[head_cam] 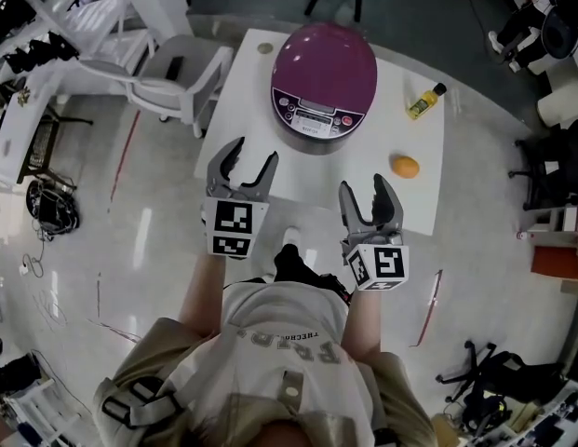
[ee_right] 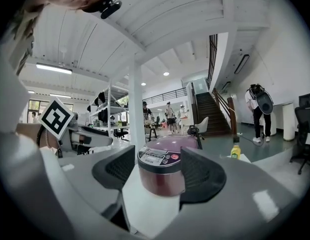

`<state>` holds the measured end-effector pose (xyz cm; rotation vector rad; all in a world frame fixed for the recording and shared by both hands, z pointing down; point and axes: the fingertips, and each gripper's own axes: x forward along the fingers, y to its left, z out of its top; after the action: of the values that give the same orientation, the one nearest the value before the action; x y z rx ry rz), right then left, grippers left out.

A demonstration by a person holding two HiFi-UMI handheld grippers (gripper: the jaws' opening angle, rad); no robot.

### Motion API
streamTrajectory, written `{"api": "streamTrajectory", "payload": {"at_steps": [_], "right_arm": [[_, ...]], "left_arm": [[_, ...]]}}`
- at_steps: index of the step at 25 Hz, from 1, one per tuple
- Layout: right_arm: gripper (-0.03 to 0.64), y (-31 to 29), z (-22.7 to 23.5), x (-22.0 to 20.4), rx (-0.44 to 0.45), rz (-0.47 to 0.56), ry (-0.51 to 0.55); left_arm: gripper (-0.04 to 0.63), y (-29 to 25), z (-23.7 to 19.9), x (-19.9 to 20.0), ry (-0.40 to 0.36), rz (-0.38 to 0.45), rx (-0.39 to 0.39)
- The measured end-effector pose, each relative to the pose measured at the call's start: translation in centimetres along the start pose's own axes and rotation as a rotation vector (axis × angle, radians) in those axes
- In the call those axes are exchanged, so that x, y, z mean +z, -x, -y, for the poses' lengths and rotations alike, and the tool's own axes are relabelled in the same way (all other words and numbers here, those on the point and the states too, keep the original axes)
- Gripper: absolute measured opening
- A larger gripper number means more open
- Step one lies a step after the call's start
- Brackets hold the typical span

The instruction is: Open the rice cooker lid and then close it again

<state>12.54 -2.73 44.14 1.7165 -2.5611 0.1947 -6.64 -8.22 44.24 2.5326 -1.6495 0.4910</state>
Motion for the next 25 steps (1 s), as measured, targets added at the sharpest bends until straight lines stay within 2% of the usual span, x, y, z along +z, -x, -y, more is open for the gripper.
{"api": "streamTrajectory", "payload": {"at_steps": [14, 20, 25], "right_arm": [[0.258, -7.0, 3.2, 3.0, 0.115, 0.035, 0.023], [0.258, -8.5, 4.7, 2.4, 0.126, 0.022, 0.014], [0.262, -9.1, 5.5, 1.9, 0.136, -0.004, 0.010]], "left_arm": [[0.259, -7.4, -0.8, 4.8, -0.014, 0.035, 0.041], [0.258, -9.1, -1.4, 4.1, -0.049, -0.005, 0.068], [0.259, -9.7, -1.7, 3.7, -0.076, -0.026, 0.054]]}}
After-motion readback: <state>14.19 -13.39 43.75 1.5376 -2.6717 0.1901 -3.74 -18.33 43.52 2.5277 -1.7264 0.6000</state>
